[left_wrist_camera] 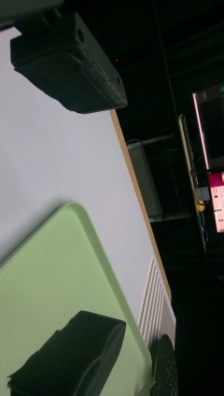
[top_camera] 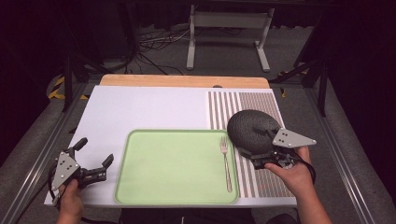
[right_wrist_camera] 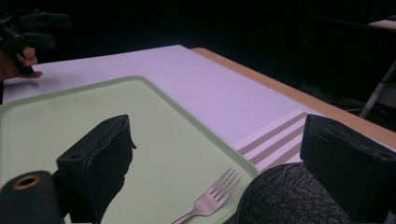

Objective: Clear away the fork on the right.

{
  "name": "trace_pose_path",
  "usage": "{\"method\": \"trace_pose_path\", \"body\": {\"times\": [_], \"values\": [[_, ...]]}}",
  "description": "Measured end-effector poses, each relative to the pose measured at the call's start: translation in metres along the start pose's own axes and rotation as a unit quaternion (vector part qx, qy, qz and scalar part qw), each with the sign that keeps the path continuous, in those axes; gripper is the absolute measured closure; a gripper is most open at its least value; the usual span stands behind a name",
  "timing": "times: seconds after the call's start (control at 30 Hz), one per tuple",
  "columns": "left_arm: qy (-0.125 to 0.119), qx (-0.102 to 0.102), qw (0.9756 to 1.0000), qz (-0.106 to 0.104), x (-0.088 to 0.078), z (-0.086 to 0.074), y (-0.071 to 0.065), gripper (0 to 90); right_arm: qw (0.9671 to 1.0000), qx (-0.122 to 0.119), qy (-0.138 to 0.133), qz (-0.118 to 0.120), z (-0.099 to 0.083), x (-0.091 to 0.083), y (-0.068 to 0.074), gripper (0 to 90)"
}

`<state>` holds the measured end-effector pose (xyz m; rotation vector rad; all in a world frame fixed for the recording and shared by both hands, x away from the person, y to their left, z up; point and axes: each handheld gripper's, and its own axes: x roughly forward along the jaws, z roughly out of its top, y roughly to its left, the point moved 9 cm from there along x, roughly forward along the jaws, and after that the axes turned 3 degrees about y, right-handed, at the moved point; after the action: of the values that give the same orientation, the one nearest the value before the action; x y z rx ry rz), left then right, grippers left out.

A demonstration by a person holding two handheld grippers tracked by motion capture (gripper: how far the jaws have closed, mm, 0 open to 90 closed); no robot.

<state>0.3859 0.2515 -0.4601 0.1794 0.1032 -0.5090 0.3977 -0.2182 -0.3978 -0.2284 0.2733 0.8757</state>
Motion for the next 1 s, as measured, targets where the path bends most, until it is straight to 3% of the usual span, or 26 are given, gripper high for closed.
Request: {"method": "trace_pose_path", "body": {"times": [0.47, 0.73, 1.0], "values": [[-0.001, 0.000, 1.0000, 0.003, -0.001, 0.000, 0.001, 0.0, 0.9987, 0.003, -0.042, -0.028, -0.023, -0.029, -0.013, 9.6], [-0.001, 0.001, 1.0000, 0.002, -0.001, 0.001, 0.000, 0.0, 0.9973, 0.023, -0.057, -0.040, -0.045, -0.040, -0.021, 9.6], [-0.004, 0.002, 1.0000, 0.000, -0.001, 0.002, 0.000, 0.0, 0.9973, 0.038, -0.041, -0.047, -0.072, -0.042, -0.029, 9.6]]}}
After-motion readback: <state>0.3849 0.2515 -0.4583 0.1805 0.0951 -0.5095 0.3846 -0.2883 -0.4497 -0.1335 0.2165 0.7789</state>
